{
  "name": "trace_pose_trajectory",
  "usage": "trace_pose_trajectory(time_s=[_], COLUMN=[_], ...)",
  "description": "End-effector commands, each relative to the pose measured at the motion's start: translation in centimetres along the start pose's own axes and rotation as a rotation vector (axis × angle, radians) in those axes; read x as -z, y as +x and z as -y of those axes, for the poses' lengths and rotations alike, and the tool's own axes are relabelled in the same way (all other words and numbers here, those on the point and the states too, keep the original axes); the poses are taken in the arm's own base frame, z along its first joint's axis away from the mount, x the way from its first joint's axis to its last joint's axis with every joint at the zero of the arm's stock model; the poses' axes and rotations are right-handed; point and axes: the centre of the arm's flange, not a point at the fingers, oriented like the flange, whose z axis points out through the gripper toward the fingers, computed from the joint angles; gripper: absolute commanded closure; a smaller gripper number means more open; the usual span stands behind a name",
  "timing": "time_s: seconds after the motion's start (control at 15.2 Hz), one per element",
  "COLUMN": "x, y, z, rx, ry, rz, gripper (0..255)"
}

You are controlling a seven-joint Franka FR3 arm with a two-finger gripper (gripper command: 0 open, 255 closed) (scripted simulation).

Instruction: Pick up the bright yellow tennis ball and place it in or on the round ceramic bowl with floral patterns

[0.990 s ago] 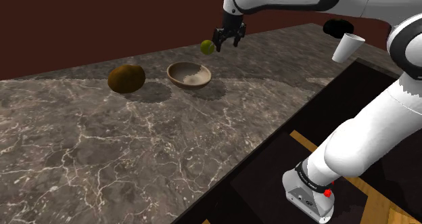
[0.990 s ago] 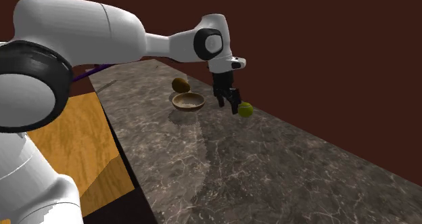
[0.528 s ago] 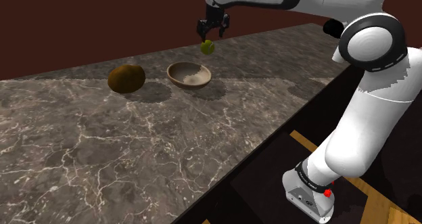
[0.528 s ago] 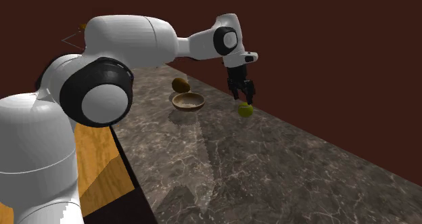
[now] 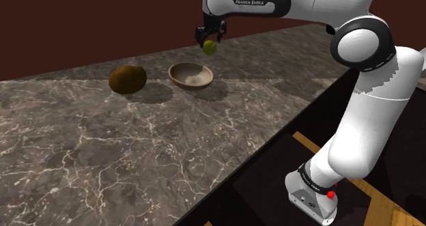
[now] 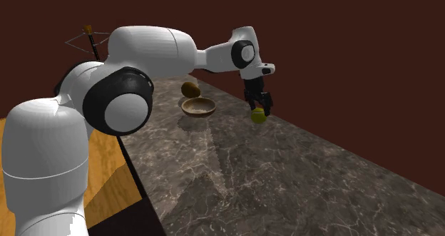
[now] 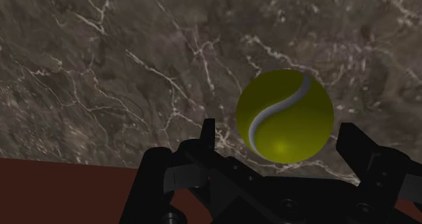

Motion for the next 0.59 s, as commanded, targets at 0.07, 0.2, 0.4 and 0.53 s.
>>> trace_pose_trajectory(time_s=[0.07,0.2,0.4,0.53], x=[-0.66,-0.66,-0.66,-0.66], y=[-0.06,-0.06,-0.06,-0.06], z=[-0.15,-0.15,-0.15,-0.15], rx=[0.000,0.000,0.000,0.000], ry=[0.000,0.000,0.000,0.000], rz=[-0.001,-0.001,-0.001,-0.001], gripper=[0,0,0,255])
